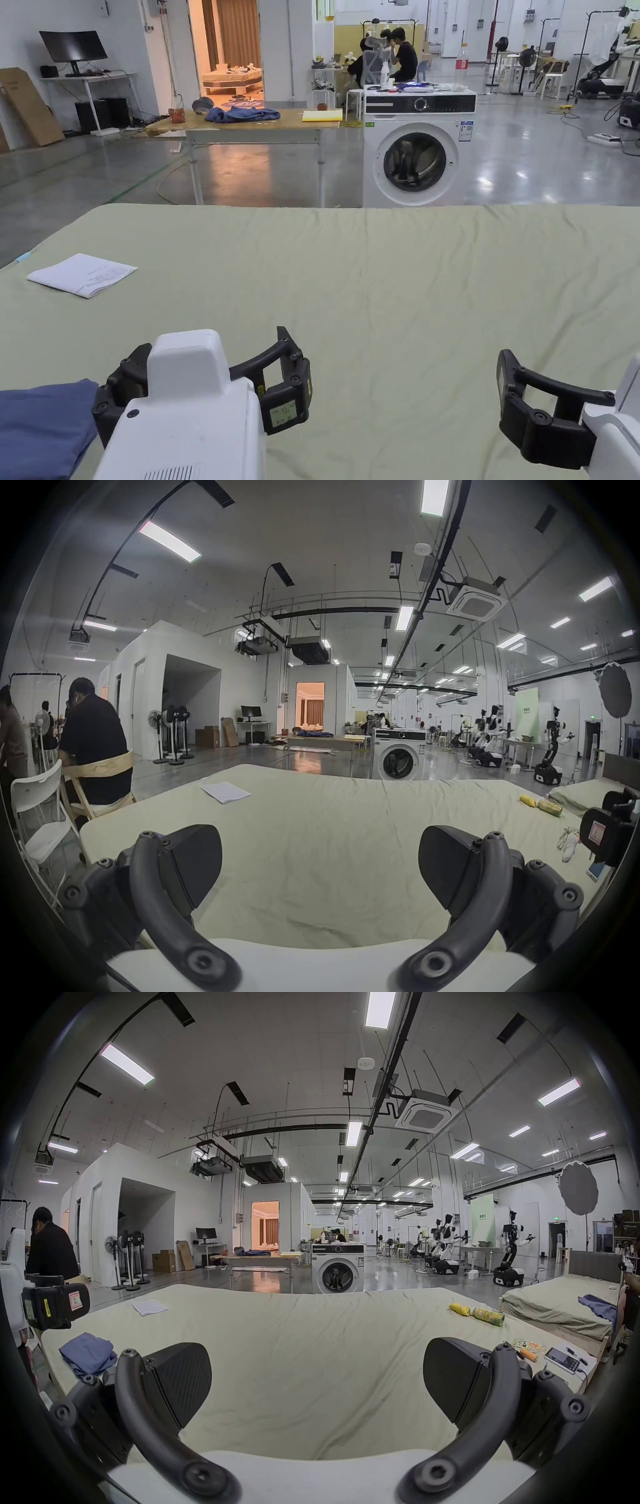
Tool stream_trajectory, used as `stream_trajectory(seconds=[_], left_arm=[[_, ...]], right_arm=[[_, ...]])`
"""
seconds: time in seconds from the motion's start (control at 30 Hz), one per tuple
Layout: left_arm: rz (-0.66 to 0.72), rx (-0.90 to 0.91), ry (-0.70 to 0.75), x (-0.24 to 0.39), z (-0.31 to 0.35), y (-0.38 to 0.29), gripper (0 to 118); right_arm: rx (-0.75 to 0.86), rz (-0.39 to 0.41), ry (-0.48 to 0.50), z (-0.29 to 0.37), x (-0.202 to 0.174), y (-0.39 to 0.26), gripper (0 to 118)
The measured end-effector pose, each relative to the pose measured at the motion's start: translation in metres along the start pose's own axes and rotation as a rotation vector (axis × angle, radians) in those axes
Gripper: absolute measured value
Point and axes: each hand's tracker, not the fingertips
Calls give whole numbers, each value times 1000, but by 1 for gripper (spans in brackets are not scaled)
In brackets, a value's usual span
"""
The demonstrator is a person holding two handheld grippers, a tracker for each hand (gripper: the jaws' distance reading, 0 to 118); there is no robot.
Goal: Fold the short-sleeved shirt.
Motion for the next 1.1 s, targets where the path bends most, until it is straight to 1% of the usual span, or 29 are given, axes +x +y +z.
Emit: stream_trajectory(seconds=[0.17,0.23,0.43,0.57,0.73,0.87,0.93,1.0,1.1], left_arm=[[-57,2,-37,4,8,4,102],[-42,-25,-78,4,8,8,102],[16,-15,-65,7,8,13,102],[40,-52,-97,12,8,16,102],[15,-81,-174,22,3,7,102],[17,-118,-270,26,-17,-9,102],[47,-180,-272,31,-36,-19,102],[65,-263,-253,38,-64,-34,102],[53,-423,-186,55,-120,-68,102]], right_arm=[[-9,4,-1,-1,1,-2,118],[-16,-4,-1,-2,1,-3,118],[-18,5,6,-4,1,-6,118],[-15,12,6,-5,3,-7,118],[-18,-6,1,-9,6,-11,118],[-37,-10,-5,-18,8,-21,118],[-63,-1,-2,-30,9,-30,118],[-118,11,4,-50,10,-43,118],[-259,44,-6,-92,8,-66,118]])
